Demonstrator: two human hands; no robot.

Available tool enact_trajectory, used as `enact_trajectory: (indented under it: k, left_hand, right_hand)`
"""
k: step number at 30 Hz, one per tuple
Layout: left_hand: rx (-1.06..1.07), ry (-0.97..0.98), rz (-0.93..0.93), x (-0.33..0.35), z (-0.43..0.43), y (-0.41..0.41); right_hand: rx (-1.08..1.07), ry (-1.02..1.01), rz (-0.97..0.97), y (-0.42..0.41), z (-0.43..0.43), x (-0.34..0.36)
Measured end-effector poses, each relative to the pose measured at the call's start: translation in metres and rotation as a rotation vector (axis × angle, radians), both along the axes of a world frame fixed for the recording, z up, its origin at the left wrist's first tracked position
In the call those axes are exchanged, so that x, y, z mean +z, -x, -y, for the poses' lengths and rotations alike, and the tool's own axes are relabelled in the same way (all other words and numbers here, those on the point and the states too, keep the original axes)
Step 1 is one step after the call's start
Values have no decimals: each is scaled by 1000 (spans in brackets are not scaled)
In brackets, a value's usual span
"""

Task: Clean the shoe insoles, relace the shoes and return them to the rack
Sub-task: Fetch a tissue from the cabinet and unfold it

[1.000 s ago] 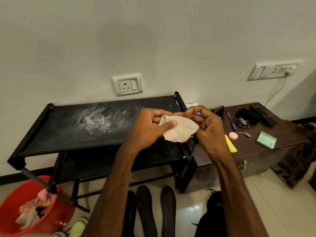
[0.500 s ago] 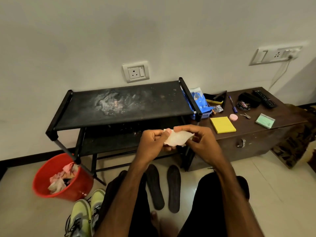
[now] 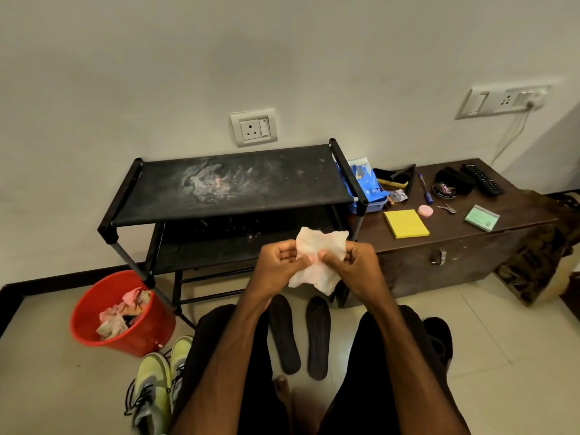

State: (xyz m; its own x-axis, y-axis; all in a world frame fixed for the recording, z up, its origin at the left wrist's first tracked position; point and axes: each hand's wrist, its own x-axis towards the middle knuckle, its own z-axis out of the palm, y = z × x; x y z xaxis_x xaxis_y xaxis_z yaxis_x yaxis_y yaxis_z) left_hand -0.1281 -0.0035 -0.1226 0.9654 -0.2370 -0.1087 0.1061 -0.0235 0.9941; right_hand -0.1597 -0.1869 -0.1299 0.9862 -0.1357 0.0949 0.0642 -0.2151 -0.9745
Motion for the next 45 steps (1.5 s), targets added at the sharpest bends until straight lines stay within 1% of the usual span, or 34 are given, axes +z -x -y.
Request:
enact_trajectory:
  k: [3, 5, 8, 11, 14, 19, 21, 22, 24, 26, 28, 30, 33, 37, 39, 41, 43, 45]
  left_hand:
    - [49, 24, 79, -3, -1, -7]
    - [44, 13, 108, -5, -3, -9]
    - [1, -24, 80, -8, -6, -10]
    - [-40, -27, 19, -6, -5, -9]
    - [-30, -4, -26, 2, -2, -8]
    - [-20, 109, -66, 8, -3, -5]
    - [-15, 98, -71, 8, -3, -4]
    - [-7, 67, -68, 7, -3, -4]
    - [9, 14, -52, 7, -2, -2]
    - [18, -42, 22, 7, -2, 0]
    - [3, -74, 102, 5, -4, -1]
    - [-47, -41, 107, 3, -7, -2]
    - [-84, 43, 55, 4, -11, -5]
    - [-88, 113, -35, 4, -14, -6]
    - [-36, 134, -74, 2, -14, -7]
    - [85, 122, -79, -1, -15, -7]
    - [244, -10, 12, -7, -17, -10]
    - [329, -110, 118, -10, -18, -11]
  right_hand:
    - [73, 4, 33, -3, 3, -1]
    - [63, 5, 43, -4, 6, -3]
    - [40, 43, 46, -5, 11, -7]
    - [84, 32, 9, -4, 14, -6]
    - [113, -74, -73, -2, 15, -1]
    - [20, -322, -256, -5, 11, 9]
    - [-13, -387, -309, -4, 4, 14]
    - [-15, -391, -315, -3, 2, 14]
    - [-8, -303, -303, -1, -1, 8]
    - [28, -207, -260, -1, -1, 2]
    - [70, -192, -220, -2, 1, 0]
    - [62, -253, -226, -2, 5, 2]
    - [45, -381, -255, 0, 11, 4]
    - [-10, -483, -302, -2, 13, 2]
    - [-28, -533, -322, -2, 13, 2]
    - [-72, -536, -335, -2, 13, 1]
    - [-150, -514, -341, -4, 14, -3]
    - [-213, -495, -336, -5, 13, -6]
